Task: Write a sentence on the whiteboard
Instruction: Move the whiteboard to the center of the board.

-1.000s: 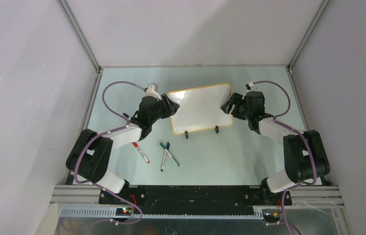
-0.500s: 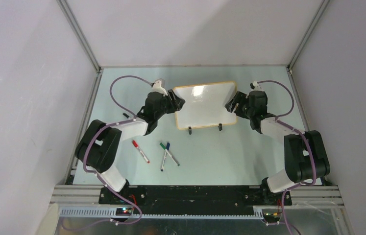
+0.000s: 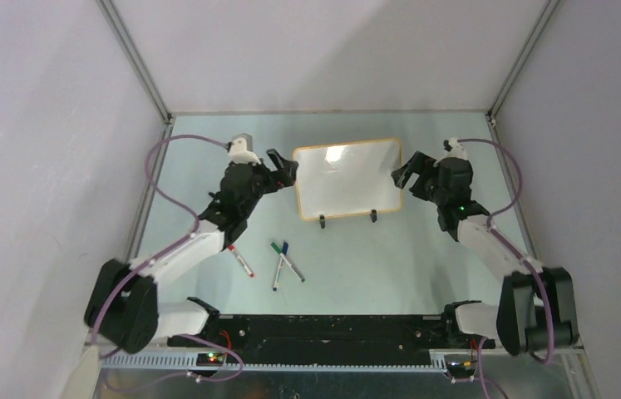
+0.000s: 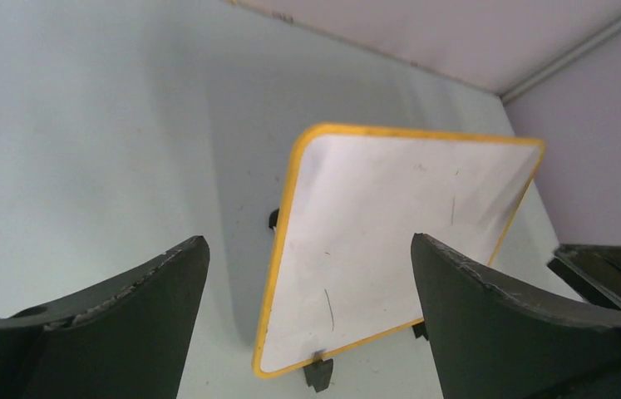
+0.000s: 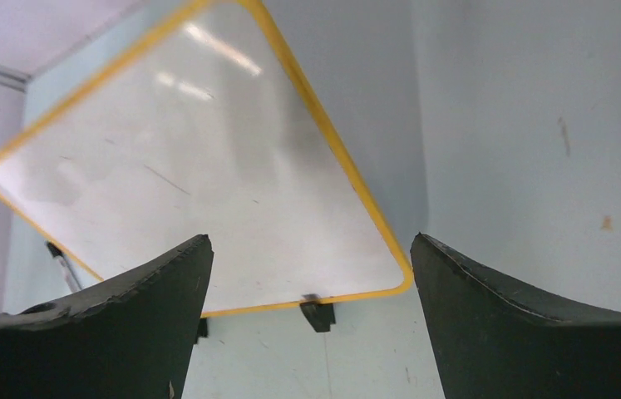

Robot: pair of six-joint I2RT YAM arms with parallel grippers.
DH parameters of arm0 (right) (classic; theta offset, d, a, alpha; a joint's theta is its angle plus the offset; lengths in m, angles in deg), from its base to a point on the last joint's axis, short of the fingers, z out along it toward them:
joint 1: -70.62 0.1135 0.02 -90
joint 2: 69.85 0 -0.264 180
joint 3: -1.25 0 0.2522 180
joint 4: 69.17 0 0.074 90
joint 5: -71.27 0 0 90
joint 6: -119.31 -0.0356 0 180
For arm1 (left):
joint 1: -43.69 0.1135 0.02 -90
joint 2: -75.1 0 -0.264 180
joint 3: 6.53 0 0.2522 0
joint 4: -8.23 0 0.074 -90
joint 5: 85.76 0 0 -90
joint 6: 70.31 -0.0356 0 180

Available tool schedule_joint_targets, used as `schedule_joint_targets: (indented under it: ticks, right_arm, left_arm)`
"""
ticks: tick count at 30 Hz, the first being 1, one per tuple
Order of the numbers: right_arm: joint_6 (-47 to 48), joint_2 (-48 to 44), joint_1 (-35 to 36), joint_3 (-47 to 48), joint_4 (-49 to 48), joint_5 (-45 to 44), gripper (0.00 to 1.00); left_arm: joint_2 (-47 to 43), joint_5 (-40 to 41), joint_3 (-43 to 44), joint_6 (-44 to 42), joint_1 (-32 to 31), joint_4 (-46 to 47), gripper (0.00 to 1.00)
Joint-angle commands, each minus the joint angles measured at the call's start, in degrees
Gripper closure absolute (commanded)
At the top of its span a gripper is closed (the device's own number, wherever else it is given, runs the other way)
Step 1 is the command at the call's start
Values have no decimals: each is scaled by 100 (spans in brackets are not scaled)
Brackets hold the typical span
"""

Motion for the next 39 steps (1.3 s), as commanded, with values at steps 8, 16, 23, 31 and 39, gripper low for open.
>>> schedule_joint_targets:
  ticks: [8, 16, 23, 31, 39]
  right_arm:
    - [643, -1534, 567, 360, 803, -426, 7]
    - [747, -1331, 1113, 600, 889, -661, 8]
    - [721, -1323, 1197, 620, 891, -654, 8]
    - [651, -1386, 1239, 616, 836, -626, 9]
    - [610, -1304, 1271, 621, 734, -647, 9]
  left_arm:
    - [-2051, 3136, -168, 1381, -16, -2947, 1]
    - [-1877, 4063, 602, 4196, 248, -6418, 7]
    - [-1351, 3541, 913, 4655, 305, -7272, 15]
    - [-1512, 2216, -296, 4412, 1227, -5997, 22]
    - [-682, 1676, -275, 4275, 1396, -5860, 31]
